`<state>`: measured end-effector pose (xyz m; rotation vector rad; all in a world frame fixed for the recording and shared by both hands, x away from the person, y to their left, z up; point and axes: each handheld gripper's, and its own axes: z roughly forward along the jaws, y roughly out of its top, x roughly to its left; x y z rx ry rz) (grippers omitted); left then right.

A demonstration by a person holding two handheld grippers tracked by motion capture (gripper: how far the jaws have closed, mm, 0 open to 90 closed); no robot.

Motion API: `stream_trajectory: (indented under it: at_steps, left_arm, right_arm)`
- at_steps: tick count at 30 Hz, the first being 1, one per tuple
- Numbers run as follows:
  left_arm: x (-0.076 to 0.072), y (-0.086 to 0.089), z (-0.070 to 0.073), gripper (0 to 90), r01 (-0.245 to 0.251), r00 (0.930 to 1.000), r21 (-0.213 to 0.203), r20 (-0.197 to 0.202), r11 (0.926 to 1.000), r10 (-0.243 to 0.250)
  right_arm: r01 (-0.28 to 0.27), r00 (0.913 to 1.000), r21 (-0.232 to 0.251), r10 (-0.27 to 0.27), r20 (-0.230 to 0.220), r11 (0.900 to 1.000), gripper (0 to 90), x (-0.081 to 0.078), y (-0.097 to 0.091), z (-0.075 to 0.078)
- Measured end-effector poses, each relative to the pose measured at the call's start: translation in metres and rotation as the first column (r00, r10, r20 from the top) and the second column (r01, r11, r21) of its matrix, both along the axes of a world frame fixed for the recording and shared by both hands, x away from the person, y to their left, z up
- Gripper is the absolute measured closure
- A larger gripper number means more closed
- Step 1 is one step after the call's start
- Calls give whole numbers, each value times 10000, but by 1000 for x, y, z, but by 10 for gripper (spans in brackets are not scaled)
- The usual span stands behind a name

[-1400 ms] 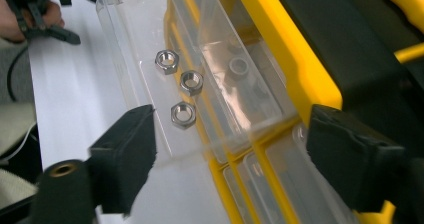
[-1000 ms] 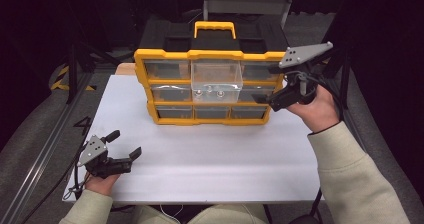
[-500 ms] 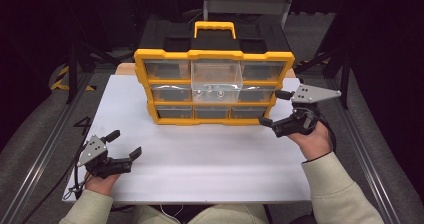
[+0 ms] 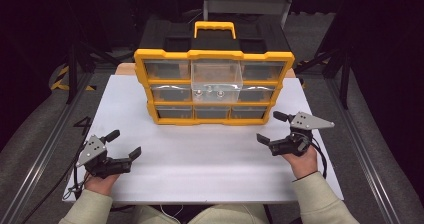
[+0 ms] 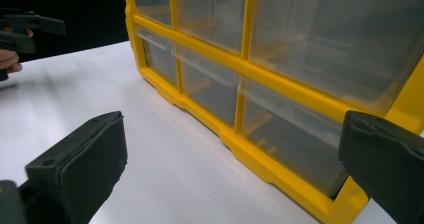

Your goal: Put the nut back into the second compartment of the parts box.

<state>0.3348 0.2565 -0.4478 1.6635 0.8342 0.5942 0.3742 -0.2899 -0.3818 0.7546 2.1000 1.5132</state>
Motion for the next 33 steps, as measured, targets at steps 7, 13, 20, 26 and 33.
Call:
stream_trajectory:
  at_steps: [7,13,20,26,33]
  left_arm:
    - [1,3,1,30,91,9999,-152,-48,9998,-91]
    - [2,3,2,31,127,9999,-217,37,9997,-126]
    - [5,2,3,31,295,9994,-134,189,9995,-293]
    - [6,1,3,32,404,9991,-45,134,9992,-403]
    - [6,1,2,33,390,9992,50,71,9992,-390]
  right_arm:
    - [30,9998,93,-28,-182,10000,0,-5,-1,-30]
    - [54,9997,103,-52,-225,9999,0,-9,0,-45]
    - [130,9992,203,-122,-375,9997,0,-11,-1,-60]
    - [108,9996,201,-102,-271,9997,0,-12,-1,-61]
    - [188,9998,341,-187,-18,9992,0,-13,-2,-59]
